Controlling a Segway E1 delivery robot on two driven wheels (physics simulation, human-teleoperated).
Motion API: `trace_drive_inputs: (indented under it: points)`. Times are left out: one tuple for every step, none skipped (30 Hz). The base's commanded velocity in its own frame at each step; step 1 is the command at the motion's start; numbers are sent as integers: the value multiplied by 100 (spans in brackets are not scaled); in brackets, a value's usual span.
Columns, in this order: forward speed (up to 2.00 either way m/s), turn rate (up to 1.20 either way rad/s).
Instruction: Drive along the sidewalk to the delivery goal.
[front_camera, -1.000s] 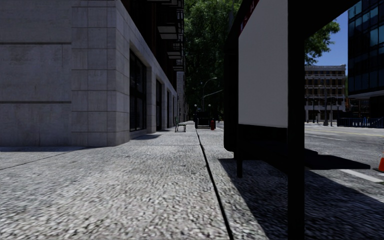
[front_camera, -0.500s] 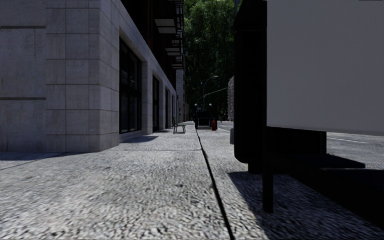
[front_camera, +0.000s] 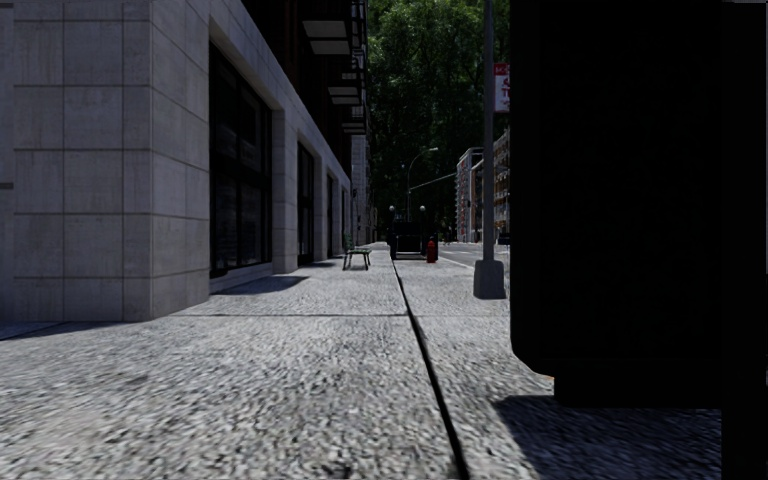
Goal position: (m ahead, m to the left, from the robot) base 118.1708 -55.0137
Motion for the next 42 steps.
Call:
trace_drive_inputs:
  points:
    - [200,0]
    - [200,0]
    - [200,0]
    - [200,0]
    - [200,0]
    - [200,0]
    - [200,0]
    - [200,0]
    - [200,0]
    - [200,0]
    - [200,0]
    - [200,0]
    - [200,0]
    - [200,0]
    - [200,0]
    - [200,0]
    - [200,0]
    - [200,0]
    - [200,0]
    - [200,0]
    - [200,0]
    - [200,0]
    - [200,0]
    - [200,0]
    - [200,0]
    - [200,0]
    - [200,0]
    - [200,0]
    - [200,0]
    - [200,0]
    - [200,0]
    - [200,0]
    - [200,0]
    - [200,0]
    - [200,0]
    - [200,0]
    - [200,0]
    - [200,0]
    - [200,0]
    - [200,0]
    - [200,0]
    - [200,0]
